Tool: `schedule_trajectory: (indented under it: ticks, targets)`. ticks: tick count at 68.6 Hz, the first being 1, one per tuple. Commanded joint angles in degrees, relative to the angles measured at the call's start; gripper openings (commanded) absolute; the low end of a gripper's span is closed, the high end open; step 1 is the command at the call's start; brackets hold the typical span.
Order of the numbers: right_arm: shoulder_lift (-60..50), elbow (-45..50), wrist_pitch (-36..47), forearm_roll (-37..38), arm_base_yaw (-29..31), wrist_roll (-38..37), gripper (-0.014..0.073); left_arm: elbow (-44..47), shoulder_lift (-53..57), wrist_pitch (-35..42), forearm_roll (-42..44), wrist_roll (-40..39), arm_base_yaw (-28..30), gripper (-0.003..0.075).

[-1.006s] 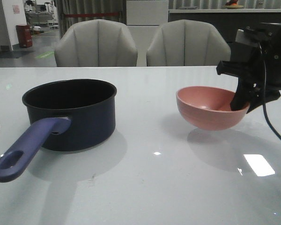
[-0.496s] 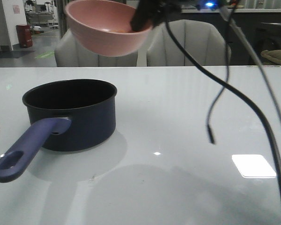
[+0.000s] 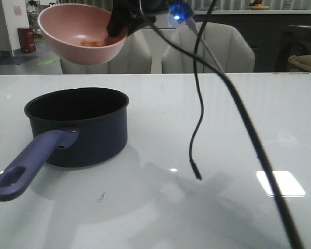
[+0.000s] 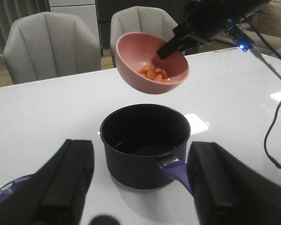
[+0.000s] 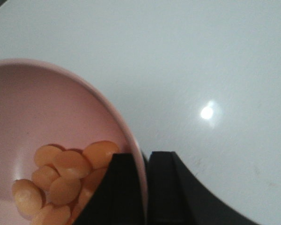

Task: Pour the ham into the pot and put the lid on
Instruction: 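Tilt the pink bowl over the saucepan to pour the slices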

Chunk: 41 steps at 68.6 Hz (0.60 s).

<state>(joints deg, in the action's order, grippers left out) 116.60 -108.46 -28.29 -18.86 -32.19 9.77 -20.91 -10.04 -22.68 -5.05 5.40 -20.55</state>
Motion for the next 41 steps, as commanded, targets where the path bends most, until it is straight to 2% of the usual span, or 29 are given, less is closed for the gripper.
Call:
schedule_trajectory:
  ticks: [1,18,30,41]
  targets:
    - [-6.0,1.6,15.4,4.9,-0.9,0.0,0.0134,-1.6,-0.7,4.7,-0.7,-0.2,-0.5,0.0456]
    - [-8.0,18.1,43.3,18.2,-5.5,2.1,0.0134,-1.6,-0.7,4.7,-0.7,-0.2,-0.5,0.0456]
    - [-8.0,25.9,62.8,18.5,-7.0,10.5,0.0134,-1.6,-0.7,4.7,-0.7,-0.2,-0.5,0.0456]
    - [-7.8,30.4,73.2,18.4,-7.8,20.7,0.0134,-1.6,-0.7,4.7,-0.7,-0.2,-0.5,0.0456]
